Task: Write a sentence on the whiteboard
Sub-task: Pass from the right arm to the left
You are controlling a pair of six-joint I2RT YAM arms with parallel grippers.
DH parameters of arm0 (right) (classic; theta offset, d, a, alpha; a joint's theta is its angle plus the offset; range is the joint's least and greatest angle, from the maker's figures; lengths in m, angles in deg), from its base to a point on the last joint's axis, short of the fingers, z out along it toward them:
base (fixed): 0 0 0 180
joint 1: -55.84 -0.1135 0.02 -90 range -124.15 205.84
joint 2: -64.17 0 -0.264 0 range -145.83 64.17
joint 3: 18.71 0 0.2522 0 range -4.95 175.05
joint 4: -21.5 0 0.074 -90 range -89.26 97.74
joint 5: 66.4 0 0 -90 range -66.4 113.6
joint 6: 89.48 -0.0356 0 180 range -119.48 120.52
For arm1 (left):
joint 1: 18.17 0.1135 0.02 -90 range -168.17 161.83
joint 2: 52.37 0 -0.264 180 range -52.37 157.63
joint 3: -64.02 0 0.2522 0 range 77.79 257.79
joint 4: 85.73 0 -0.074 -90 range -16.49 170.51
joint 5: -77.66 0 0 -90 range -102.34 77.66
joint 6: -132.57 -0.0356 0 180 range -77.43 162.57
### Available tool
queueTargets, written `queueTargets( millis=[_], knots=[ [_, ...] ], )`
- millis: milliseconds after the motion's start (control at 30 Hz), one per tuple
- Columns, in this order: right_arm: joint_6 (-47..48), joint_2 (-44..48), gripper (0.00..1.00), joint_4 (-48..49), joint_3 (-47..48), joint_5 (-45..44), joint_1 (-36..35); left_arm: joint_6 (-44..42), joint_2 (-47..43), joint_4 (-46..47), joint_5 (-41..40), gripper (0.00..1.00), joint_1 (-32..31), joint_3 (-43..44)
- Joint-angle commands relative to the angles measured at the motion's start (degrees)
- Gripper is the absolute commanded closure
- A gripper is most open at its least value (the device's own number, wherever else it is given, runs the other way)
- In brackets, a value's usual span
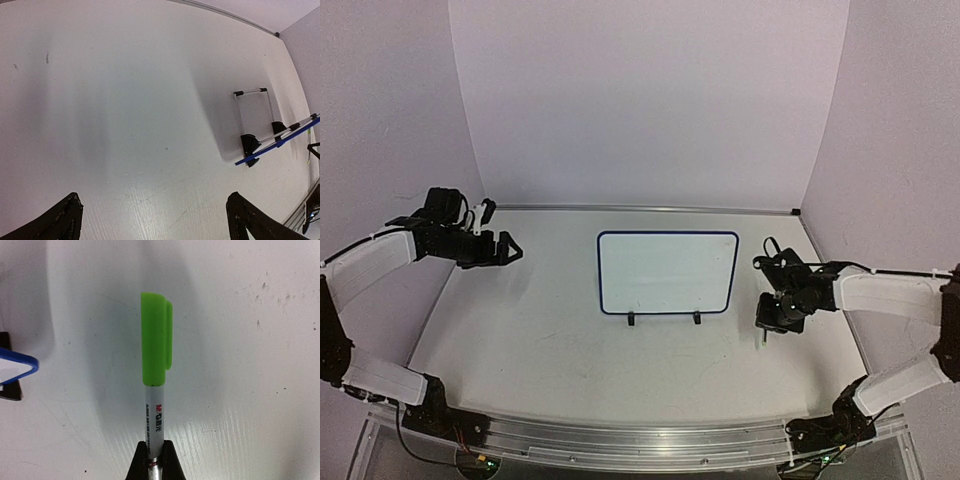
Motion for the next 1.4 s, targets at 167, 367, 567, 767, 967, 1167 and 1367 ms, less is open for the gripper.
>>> queueTargets(
  millis=[167,367,567,767,967,1167,1367],
  knots=[
    [13.2,23.4,1.0,-6.4,6.4,2.5,-0.2,18.0,-7.1,6.8,1.0,0.01,-13.5,-6.7],
    [17.1,26.2,1.0,-4.2,12.0,13.1,-2.0,23.5,-9.1,3.7,-4.7,0.02,-22.2,-4.4],
    [17.6,20.2,1.0,-0.3,17.0,9.5,-15.3,29.5,-9.0,8.9,-2.4,0.03,-27.2,-3.0],
    [19.8,6.3,1.0,0.4,24.3,3.2,-29.1,34.2,-8.1,14.4,0.4,0.05,-31.0,-0.9],
    [23.6,-6.2,1.0,2.7,30.3,0.4,-34.4,38.4,-7.2,20.4,2.9,0.04,-33.8,0.0],
    [25.9,-12.6,1.0,5.0,34.9,-0.5,-36.8,39.5,-4.1,21.9,5.4,0.12,-35.8,0.9],
    [27.0,-15.7,1.0,5.2,37.3,-1.0,-37.8,40.3,-0.6,23.5,5.9,0.29,-38.0,1.9]
  ],
)
